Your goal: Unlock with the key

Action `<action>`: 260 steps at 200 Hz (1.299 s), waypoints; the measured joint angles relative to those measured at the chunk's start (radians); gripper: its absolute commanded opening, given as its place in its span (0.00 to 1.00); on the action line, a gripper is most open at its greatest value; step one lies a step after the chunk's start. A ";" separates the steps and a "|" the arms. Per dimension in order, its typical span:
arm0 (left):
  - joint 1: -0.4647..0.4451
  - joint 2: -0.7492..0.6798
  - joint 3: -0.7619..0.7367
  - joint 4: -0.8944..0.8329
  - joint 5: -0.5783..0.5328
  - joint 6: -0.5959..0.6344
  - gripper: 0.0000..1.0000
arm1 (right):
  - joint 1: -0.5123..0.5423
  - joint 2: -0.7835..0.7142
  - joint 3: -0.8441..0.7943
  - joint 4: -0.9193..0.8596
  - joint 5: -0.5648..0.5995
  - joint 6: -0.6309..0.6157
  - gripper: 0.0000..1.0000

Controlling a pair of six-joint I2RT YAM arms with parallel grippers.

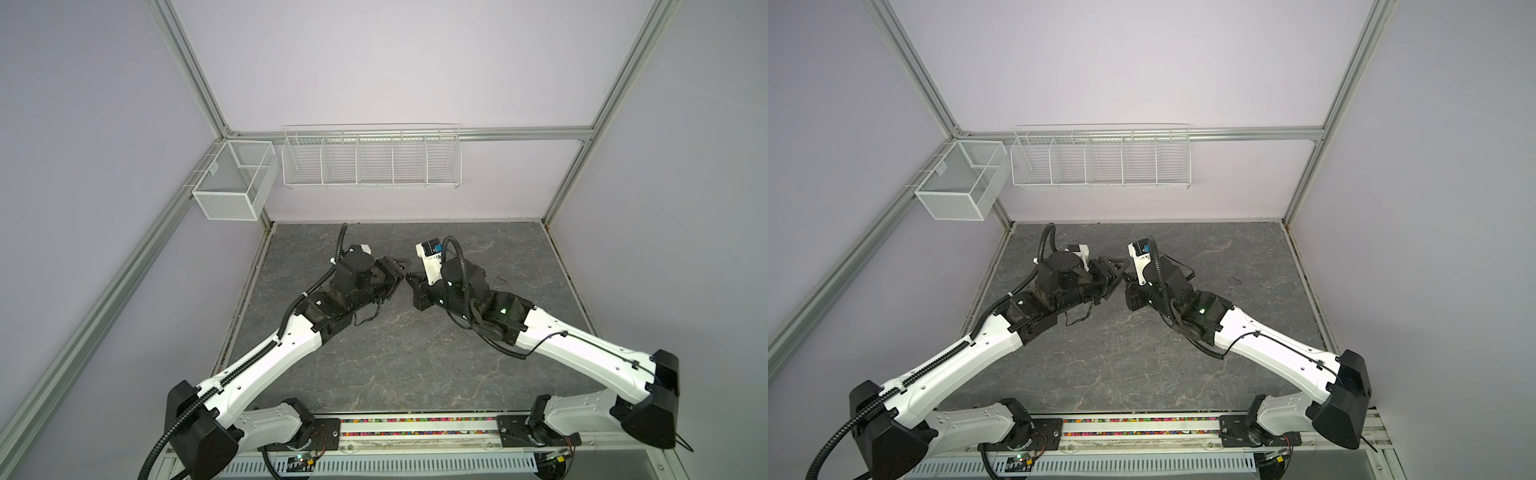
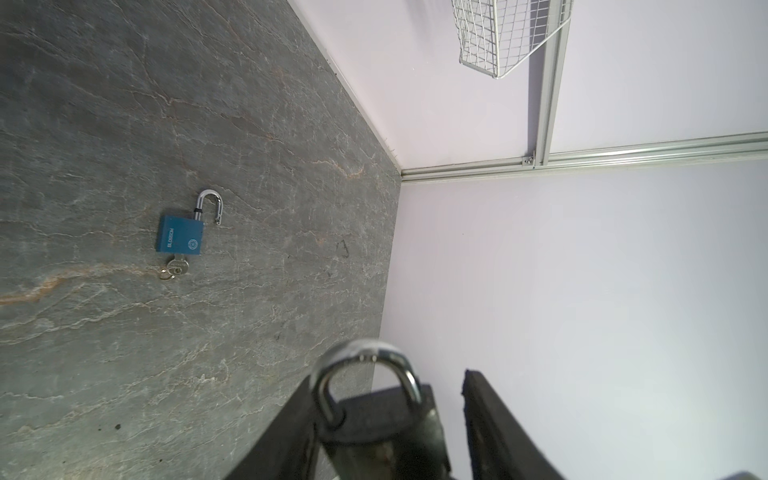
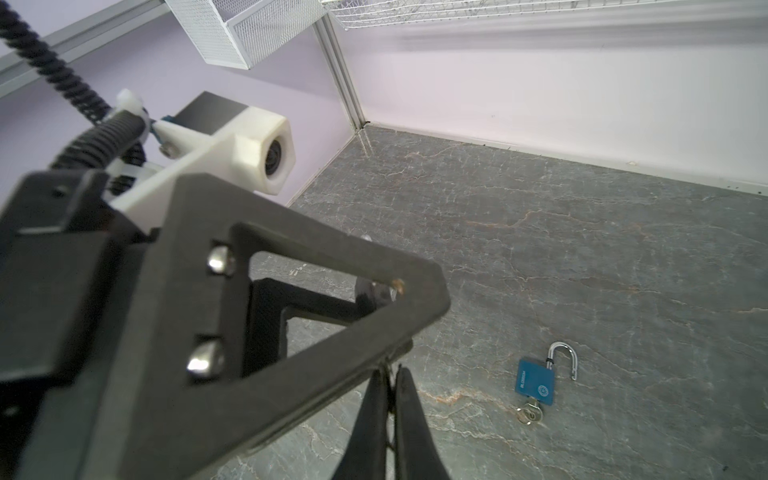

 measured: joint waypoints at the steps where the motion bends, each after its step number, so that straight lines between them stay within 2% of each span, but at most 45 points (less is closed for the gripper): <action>1: 0.000 0.000 0.000 -0.001 -0.001 0.000 0.55 | 0.000 0.000 0.000 0.000 0.002 -0.002 0.07; 108: 0.009 0.018 0.015 -0.012 -0.022 -0.089 0.49 | 0.008 0.000 -0.037 0.046 0.053 -0.135 0.07; 126: 0.009 0.029 0.015 0.005 -0.022 -0.114 0.42 | 0.011 0.000 -0.039 0.060 0.061 -0.145 0.07; 146: 0.009 0.035 0.015 0.019 -0.023 -0.138 0.40 | 0.020 0.000 -0.040 0.075 0.080 -0.160 0.07; 216: 0.009 0.033 0.000 0.044 -0.043 -0.188 0.41 | 0.032 0.000 -0.043 0.085 0.112 -0.168 0.07; 260: 0.009 0.029 -0.034 0.078 -0.064 -0.217 0.35 | 0.033 0.000 -0.052 0.085 0.109 -0.146 0.07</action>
